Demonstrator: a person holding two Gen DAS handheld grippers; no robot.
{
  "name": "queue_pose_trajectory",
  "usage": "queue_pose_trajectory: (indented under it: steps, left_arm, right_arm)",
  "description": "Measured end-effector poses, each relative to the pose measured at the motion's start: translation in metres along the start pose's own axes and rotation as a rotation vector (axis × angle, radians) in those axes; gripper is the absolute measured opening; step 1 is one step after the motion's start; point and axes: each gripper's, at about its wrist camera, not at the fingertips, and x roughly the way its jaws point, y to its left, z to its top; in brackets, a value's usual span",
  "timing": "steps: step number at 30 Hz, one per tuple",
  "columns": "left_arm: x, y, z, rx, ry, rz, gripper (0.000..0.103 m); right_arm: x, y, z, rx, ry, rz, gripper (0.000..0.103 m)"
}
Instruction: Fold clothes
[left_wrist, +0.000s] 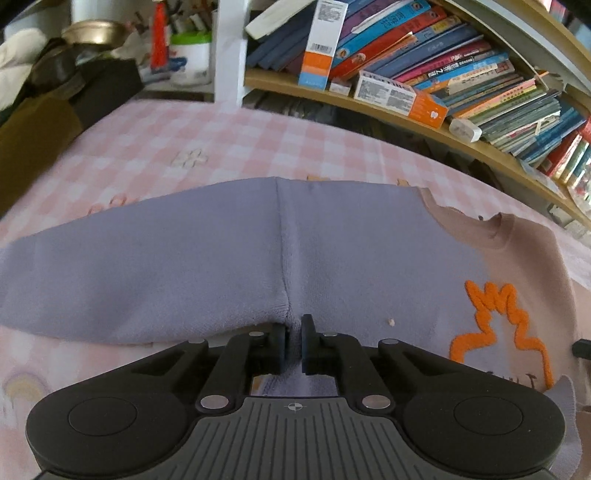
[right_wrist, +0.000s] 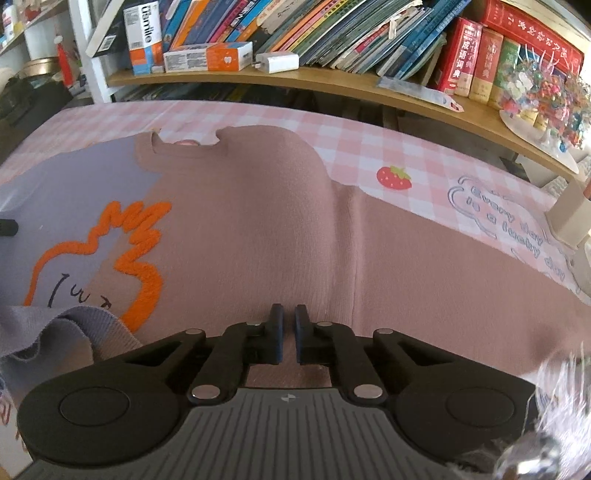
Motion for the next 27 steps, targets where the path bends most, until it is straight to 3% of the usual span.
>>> queue_pose_trajectory:
  steps: [6,9,11,12,17,20,23,27]
  left_arm:
    - [0.018,-0.008,0.025,0.049,-0.018,0.018,0.007]
    - [0.019,-0.013,0.025,0.082,-0.013,0.047,0.015]
    - [0.012,-0.016,0.022,0.112,-0.023,0.064,0.018]
    - [0.004,-0.017,0.019,0.12,-0.036,0.069,0.022]
    - [-0.036,-0.016,0.002,0.127,-0.101,0.076,0.029]
    - [-0.058,-0.016,-0.017,0.074,-0.116,0.059,0.04]
    - [-0.072,-0.02,-0.037,0.022,-0.117,0.052,0.041]
    - [-0.082,-0.029,-0.051,0.002,-0.123,0.051,0.048]
  right_arm:
    - [0.019,-0.004,0.023,0.031,0.0,-0.023,0.006]
    - [0.021,-0.004,0.026,0.03,0.0,-0.024,0.006]
    - [0.015,-0.006,0.023,0.041,-0.008,-0.004,0.016]
    - [0.01,-0.008,0.021,0.051,-0.018,0.009,0.023]
    - [-0.023,-0.012,0.002,0.056,-0.066,0.069,0.024]
    - [-0.039,-0.012,-0.011,0.068,-0.079,0.096,0.025]
    - [-0.051,-0.009,-0.024,0.095,-0.076,0.138,0.026]
    - [-0.062,0.004,-0.039,0.054,-0.064,0.197,0.039]
